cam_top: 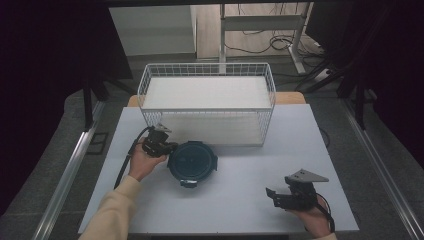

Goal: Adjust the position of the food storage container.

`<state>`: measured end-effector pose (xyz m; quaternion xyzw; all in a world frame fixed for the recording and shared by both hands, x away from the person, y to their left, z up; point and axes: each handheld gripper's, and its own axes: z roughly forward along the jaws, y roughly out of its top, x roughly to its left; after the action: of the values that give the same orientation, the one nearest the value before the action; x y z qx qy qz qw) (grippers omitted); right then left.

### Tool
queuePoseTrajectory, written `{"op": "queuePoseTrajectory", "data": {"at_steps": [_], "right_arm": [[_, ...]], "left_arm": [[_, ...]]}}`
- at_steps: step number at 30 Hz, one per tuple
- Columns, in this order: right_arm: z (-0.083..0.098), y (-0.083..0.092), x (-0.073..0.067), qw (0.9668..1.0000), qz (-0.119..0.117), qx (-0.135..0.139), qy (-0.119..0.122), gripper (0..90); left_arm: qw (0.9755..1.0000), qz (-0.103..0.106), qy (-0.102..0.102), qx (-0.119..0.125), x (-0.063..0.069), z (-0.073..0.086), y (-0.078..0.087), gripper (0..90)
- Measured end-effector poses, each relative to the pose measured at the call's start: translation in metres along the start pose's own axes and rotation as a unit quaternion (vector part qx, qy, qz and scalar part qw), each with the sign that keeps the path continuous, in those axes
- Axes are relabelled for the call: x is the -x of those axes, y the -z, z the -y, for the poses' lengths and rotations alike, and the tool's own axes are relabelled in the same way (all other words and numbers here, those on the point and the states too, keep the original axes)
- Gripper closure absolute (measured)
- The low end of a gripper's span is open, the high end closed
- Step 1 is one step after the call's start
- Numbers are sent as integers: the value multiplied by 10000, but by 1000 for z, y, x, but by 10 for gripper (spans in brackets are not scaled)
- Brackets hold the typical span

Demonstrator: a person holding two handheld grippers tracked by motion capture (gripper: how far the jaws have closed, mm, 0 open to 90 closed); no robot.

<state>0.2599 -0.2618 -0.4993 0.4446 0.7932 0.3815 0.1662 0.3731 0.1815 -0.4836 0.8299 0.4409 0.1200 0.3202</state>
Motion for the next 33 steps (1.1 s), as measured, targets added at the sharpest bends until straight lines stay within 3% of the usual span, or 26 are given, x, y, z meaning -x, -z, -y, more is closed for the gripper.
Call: {"op": "queuePoseTrajectory", "data": {"at_steps": [20,33], "right_arm": [[-1,1,-1,9999,-36,107,-7,176],[-1,2,-2,9998,-98,146,-3,178]], "left_arm": [[9991,327,-261,36,37,-1,-5,900],[9987,423,-273,43,47,-2,-7,900]]}}
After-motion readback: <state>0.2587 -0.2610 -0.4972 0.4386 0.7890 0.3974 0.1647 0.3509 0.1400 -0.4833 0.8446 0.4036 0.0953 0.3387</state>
